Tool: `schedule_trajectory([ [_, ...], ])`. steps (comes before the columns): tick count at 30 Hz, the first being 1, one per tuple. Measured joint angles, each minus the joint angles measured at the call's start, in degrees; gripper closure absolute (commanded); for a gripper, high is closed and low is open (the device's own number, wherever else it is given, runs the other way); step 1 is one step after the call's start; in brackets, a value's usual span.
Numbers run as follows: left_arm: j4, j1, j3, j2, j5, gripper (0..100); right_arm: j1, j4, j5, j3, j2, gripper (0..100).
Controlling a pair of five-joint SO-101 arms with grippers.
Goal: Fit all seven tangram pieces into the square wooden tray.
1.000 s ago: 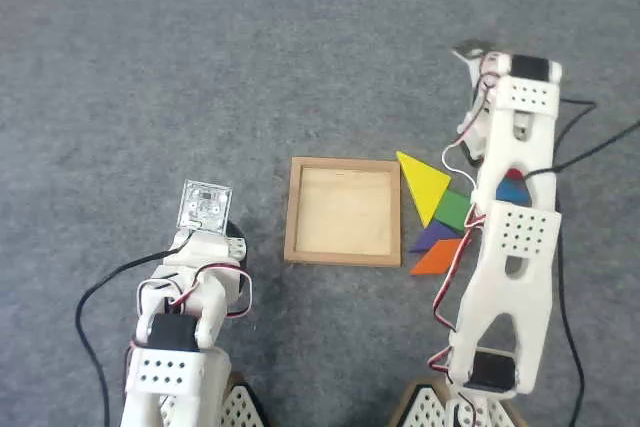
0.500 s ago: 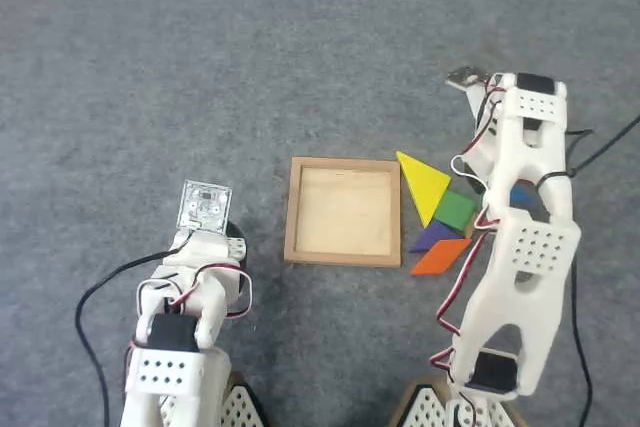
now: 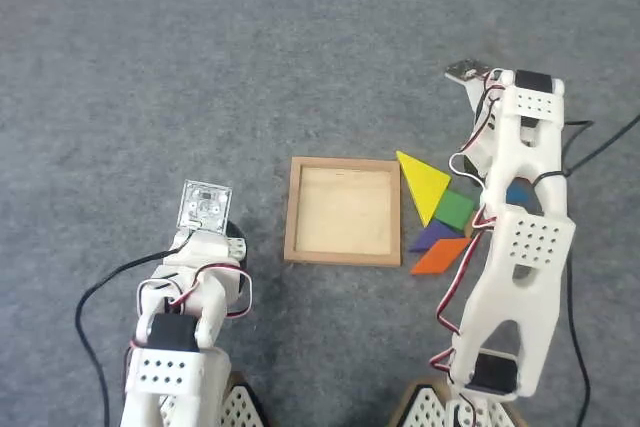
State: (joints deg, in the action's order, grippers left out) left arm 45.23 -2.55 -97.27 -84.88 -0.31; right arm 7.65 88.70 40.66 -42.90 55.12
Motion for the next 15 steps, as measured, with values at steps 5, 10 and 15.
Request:
schedule_trajectory([
  [5,0.0,0.0,0.0,0.0,0.0,98,0.2,0.0,0.0,-0.4,0.0,68.9],
  [10,0.0,0.0,0.0,0.0,0.0,98,0.3,0.1,-0.1,-1.0,0.0,72.0],
  [15,0.0,0.0,0.0,0.0,0.0,98,0.4,0.3,-0.1,-1.7,0.1,72.8],
])
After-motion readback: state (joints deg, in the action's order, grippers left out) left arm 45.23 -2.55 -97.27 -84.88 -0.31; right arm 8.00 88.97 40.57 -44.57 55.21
